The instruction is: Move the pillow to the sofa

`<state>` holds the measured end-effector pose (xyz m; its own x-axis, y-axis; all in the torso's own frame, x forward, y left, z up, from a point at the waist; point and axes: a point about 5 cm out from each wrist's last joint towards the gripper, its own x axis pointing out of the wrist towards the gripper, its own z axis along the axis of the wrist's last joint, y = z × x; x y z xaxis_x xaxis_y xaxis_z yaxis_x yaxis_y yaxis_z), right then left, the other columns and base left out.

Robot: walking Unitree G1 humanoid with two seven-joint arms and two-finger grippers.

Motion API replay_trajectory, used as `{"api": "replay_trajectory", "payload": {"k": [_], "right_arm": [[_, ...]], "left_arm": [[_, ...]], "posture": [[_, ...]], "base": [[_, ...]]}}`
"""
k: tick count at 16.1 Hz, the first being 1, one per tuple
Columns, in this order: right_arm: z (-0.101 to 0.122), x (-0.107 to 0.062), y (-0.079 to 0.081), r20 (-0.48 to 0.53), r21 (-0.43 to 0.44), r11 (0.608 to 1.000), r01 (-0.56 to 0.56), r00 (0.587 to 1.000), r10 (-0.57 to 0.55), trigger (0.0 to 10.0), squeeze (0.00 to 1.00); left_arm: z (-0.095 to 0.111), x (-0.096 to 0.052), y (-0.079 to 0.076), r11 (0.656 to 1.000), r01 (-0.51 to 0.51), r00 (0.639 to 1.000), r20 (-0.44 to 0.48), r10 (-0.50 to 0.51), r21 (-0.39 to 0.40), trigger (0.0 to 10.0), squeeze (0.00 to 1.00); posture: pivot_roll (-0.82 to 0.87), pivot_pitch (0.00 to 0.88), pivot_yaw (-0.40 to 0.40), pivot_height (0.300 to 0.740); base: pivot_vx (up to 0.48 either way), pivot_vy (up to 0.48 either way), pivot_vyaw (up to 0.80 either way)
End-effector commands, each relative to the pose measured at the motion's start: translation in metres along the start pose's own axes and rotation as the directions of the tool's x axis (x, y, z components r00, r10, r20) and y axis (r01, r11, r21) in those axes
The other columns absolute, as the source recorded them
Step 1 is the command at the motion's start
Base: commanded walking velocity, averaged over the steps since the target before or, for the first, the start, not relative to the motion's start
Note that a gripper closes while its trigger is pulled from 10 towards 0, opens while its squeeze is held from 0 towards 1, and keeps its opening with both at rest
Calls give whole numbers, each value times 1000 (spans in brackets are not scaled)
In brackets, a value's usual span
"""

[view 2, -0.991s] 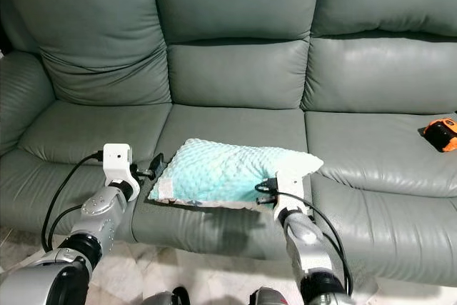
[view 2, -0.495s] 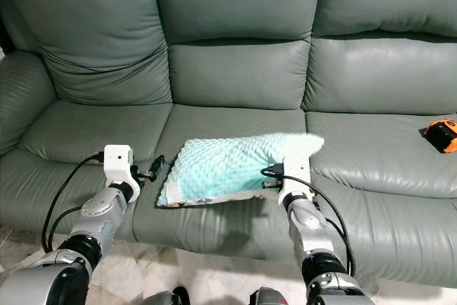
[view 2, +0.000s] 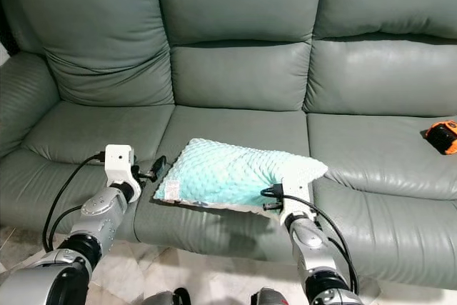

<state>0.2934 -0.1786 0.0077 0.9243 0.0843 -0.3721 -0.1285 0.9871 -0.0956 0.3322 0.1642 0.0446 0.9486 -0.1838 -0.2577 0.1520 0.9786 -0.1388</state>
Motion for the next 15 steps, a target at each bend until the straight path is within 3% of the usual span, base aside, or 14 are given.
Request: {"api": "replay_trajectory", "payload": {"k": [1,2,4,11,13,15], "right_arm": [[-7,-2,4,-30,-38,999,-13,999,12,10000,1000],[-12,-3,2,-76,-99,995,-20,997,13,10000,1000],[-14,-3,0,-100,-134,991,-14,995,1,10000,1000],[-43,-14,-2,-267,-151,987,-56,964,14,10000,1000],[-57,-22,-11,-356,-198,979,-55,934,-20,10000,1000],[-57,-24,-20,-353,-241,970,-15,933,-73,10000,1000]], "left_arm": [[-3,-2,5,1000,-14,1000,-18,14,-8,10000,0],[-2,-2,5,1000,-11,1000,-17,11,-8,10000,0],[0,-1,5,1000,-10,1000,-16,10,-8,10000,0],[-5,-3,6,1000,5,999,-43,-5,-2,10000,0],[-9,-5,7,1000,2,998,-58,-2,-1,10000,0],[-9,-5,7,1000,2,998,-59,-2,-2,10000,0]], "posture": [[-131,87,122,740],[-132,87,123,740],[-135,92,125,740],[-133,101,128,740],[-130,106,123,740],[-131,110,122,740]], "base": [[0,0,0],[0,0,0],[0,0,0],[0,0,0],[0,0,0],[0,0,0]]}}
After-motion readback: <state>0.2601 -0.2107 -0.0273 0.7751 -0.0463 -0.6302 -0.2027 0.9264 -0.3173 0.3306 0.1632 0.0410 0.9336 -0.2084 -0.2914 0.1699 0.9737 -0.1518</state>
